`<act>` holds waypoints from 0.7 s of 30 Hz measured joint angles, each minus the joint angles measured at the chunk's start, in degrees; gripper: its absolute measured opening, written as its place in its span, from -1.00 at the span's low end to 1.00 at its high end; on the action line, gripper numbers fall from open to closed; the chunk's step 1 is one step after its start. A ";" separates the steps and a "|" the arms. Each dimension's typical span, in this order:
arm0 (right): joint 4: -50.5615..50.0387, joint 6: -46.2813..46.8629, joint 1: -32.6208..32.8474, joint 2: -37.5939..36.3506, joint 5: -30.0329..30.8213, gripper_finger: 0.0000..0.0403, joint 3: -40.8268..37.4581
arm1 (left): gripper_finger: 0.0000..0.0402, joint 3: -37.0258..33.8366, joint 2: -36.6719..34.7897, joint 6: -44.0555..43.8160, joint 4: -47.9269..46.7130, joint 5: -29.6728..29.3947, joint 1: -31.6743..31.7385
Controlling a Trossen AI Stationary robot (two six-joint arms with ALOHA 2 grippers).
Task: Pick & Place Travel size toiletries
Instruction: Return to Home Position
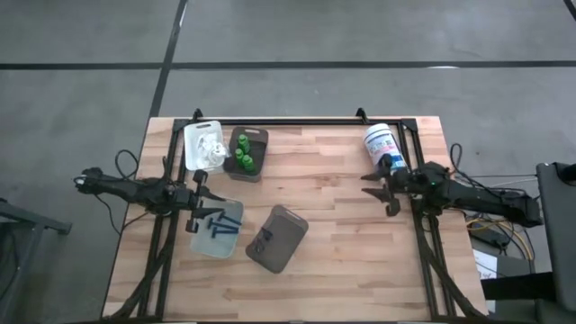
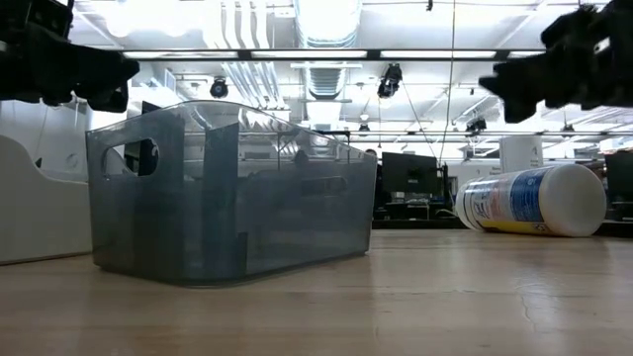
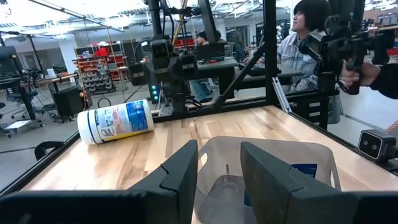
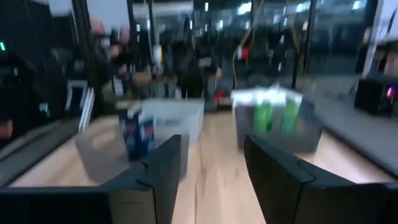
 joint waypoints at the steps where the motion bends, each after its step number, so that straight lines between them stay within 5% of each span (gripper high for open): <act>1: 0.20 0.20 -0.30 -1.36 -0.02 -0.18 0.00 | -0.37 0.00 0.00 0.00 0.01 -0.02 0.00; 9: -8.50 -0.74 -1.41 -14.53 4.14 -0.29 0.00 | -0.37 0.00 0.00 0.00 0.02 0.00 0.02; 21: -15.01 -7.14 -1.37 -14.20 4.24 -0.47 -0.02 | -0.37 0.00 0.18 0.02 0.39 0.02 0.02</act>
